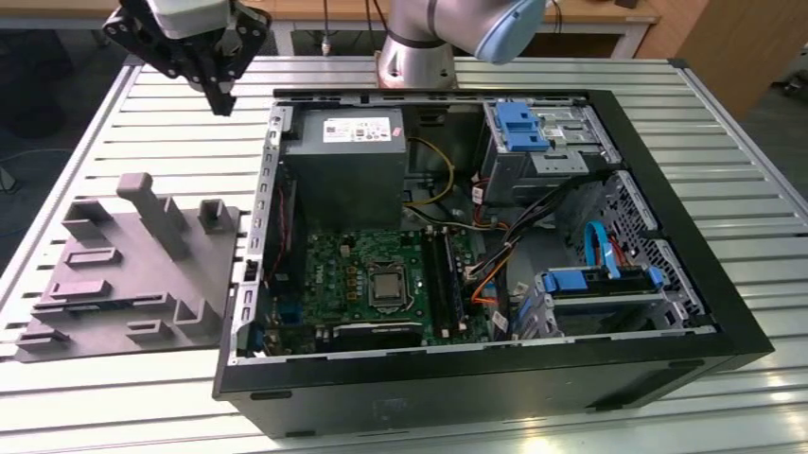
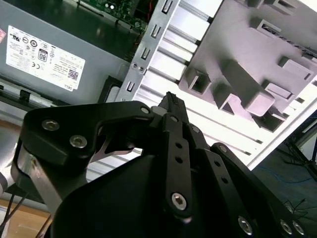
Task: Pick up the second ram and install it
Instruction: 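Reach for the second ram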
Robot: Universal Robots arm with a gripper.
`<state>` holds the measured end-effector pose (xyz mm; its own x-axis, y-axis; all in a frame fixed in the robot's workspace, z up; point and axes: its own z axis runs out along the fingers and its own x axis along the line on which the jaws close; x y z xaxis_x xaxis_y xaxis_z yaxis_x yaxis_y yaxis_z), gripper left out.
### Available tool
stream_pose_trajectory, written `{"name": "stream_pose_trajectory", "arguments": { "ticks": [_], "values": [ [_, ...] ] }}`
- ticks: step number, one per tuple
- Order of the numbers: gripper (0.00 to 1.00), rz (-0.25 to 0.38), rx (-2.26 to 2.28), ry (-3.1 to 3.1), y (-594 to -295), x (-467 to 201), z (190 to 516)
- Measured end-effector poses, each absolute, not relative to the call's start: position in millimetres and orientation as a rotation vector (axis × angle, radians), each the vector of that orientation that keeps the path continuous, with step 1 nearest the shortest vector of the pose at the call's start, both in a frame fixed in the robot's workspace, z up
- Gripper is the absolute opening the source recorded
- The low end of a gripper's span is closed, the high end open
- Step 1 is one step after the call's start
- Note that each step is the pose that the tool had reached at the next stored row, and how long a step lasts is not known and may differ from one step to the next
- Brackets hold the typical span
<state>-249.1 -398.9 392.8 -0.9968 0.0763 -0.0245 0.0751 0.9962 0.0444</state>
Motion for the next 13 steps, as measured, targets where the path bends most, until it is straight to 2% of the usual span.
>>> {"name": "stream_pose_trajectory", "arguments": {
  "ticks": [13],
  "values": [
    [0.11, 0.068, 0.118, 3.112, -398.9, -288.7, 392.3]
  ]
}}
